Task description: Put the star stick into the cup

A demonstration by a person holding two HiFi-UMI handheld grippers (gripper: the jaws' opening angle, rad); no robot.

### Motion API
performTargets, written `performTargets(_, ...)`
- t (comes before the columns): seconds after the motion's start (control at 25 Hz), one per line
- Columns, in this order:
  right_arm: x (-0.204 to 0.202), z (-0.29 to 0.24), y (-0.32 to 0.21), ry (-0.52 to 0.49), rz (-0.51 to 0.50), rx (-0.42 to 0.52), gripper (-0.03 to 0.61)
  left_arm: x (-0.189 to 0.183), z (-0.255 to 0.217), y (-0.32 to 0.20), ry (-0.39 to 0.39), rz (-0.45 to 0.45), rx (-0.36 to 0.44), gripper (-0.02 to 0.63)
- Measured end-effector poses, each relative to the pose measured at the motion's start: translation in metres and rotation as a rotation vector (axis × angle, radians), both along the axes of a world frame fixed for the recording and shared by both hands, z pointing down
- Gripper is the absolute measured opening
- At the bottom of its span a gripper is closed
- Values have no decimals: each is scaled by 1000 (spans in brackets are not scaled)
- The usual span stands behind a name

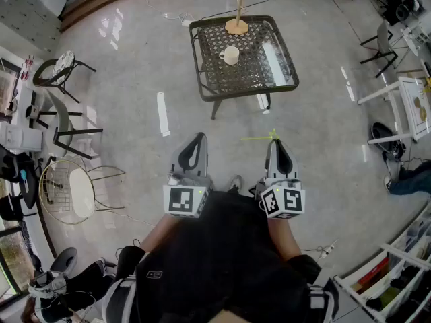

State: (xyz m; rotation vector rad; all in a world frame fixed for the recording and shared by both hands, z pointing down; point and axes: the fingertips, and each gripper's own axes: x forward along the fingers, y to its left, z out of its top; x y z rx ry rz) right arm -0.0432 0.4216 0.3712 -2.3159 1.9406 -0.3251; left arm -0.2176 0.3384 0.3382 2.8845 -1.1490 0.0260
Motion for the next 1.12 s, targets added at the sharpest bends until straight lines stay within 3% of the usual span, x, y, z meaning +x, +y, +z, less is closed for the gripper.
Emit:
performTargets(0.08,2,1,0,2,-2,-1,21,1,5,0,-23,9,8,16)
performTargets(0.24,3,2,-4,1,-4,3,21,4,1,-5,10,-6,-5,17)
performTargets(0.4,4,1,-5,-1,-15,5,21,5,7,-3,-31,5,9,17)
performTargets(0.64,10,-2,-4,-15,-22,26,21,11,0,-1,4,-22,0,16)
performTargets(0.8,19,-2,0,-16,-31,36,21,20,1,2,4,-29,-1,17)
performTargets(0.96,29,1,2,-25,-35,32,21,30,11,6,-55,-9,15,17)
performTargets(1.12,47,4,7,-28,-38,26,21,48,9,9,-33,-16,-9,16)
